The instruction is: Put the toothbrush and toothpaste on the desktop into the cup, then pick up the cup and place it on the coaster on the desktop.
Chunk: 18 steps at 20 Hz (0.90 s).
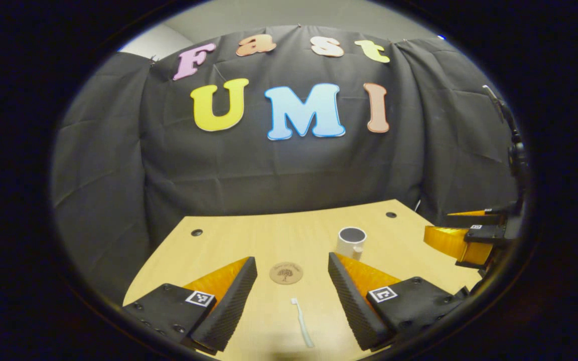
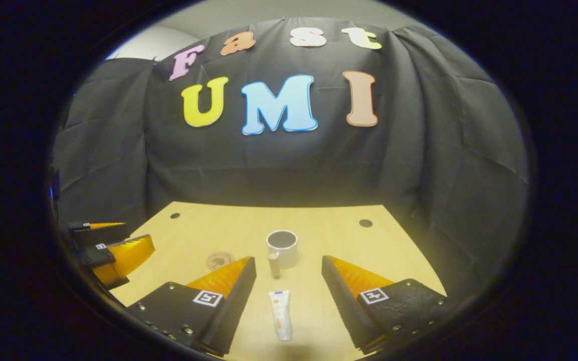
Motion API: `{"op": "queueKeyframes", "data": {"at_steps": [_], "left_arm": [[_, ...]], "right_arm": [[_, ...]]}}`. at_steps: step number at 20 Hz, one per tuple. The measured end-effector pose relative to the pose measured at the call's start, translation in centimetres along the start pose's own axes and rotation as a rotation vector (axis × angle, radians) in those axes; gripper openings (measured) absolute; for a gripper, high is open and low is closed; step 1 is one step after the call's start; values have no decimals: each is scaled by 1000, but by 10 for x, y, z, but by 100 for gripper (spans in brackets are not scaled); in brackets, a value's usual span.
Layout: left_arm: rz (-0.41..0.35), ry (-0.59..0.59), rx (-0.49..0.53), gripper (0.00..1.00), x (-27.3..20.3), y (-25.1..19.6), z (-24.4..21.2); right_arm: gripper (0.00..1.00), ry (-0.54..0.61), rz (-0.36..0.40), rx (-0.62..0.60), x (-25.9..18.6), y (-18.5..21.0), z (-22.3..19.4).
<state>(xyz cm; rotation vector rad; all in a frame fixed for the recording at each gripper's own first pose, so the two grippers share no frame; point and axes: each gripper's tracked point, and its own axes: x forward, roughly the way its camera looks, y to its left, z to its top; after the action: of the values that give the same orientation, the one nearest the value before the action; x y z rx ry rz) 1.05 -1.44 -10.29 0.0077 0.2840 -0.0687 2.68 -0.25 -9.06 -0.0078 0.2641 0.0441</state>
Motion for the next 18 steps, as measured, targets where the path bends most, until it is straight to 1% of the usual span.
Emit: {"op": "queueKeyframes", "data": {"at_steps": [1, 3, 4, 9, 12, 17, 18], "left_arm": [[-7, 27, -1, 95, 5, -2, -9], [-22, 83, -3, 96, 14, -5, -31], [-30, 111, -4, 96, 20, -7, -41], [-52, 273, -25, 96, 44, -12, -96], [-55, 401, -55, 97, 50, -12, -135], [-48, 530, -88, 98, 63, -7, -177], [-45, 559, -96, 100, 66, -8, -186]], "right_arm": [[83, 34, 4, -10, 5, 0, -10], [87, 98, 14, -23, 15, 1, -27], [84, 131, 23, -27, 19, 2, -38], [84, 252, 37, -46, 41, 1, -75], [85, 316, 44, -43, 51, 0, -94], [84, 445, 45, -39, 66, -1, -126], [83, 484, 52, -37, 70, 0, -136]]}}
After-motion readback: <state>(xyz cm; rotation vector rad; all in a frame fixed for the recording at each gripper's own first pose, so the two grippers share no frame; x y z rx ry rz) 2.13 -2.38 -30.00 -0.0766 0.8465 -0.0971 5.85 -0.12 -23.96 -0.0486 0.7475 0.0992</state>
